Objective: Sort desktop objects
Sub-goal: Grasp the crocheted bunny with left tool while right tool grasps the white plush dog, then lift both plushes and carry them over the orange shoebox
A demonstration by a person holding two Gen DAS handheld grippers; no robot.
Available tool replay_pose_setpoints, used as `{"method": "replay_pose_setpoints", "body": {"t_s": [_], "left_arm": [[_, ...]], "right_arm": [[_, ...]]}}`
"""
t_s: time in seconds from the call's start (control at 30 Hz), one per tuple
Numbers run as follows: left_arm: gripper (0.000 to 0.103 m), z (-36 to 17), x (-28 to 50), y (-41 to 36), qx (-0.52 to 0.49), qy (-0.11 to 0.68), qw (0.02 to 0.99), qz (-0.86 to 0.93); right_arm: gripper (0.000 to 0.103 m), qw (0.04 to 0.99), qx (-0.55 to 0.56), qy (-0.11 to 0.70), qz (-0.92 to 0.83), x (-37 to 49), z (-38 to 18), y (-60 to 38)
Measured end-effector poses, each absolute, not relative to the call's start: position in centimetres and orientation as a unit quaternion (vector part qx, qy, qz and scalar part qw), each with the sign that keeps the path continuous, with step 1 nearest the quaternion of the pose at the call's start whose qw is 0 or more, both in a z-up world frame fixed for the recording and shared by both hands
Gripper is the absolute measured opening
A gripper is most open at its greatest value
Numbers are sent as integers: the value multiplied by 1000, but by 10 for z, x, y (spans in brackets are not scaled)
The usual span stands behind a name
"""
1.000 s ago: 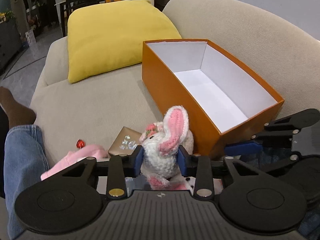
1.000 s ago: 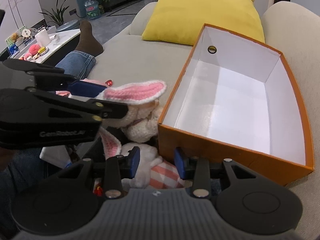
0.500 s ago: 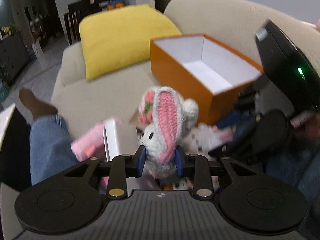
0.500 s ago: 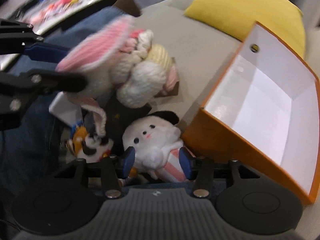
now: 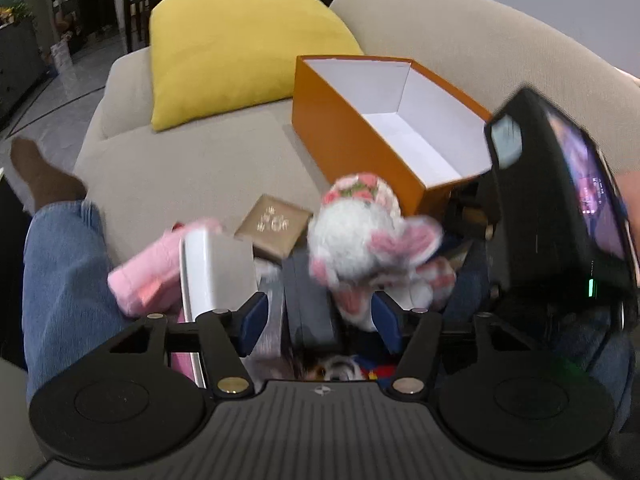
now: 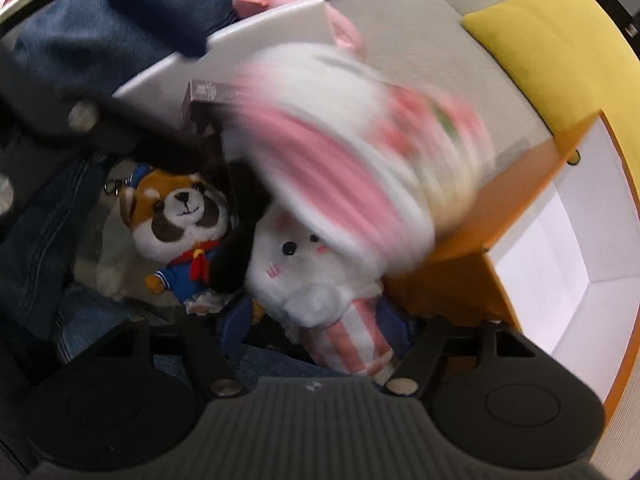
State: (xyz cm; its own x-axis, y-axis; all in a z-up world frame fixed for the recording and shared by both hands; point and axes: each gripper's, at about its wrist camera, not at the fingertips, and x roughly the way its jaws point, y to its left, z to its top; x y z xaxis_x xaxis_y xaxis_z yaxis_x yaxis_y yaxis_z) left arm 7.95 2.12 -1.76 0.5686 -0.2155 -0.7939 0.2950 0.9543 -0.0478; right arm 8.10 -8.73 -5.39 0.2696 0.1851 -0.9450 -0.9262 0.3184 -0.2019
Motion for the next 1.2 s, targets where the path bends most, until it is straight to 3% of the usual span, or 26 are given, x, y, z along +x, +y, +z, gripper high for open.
{"method": "replay_pose_setpoints", "body": {"t_s": [0.4, 0.77, 1.03, 1.2], "left_arm": [[66, -11, 101, 29, 58, 455, 876, -148], [66, 6, 78, 39, 43, 439, 883, -158], [66, 20, 80, 42, 47, 425, 890, -157], [66, 24, 89, 39, 71, 420, 889, -168]], "right_arm": [[76, 668, -426, 477, 380, 106, -74, -85], [61, 701, -409, 450, 373, 101, -58, -103], [59, 745, -385, 400, 370, 92, -3, -132], [59, 788, -316, 384, 365, 81, 51, -149]]}}
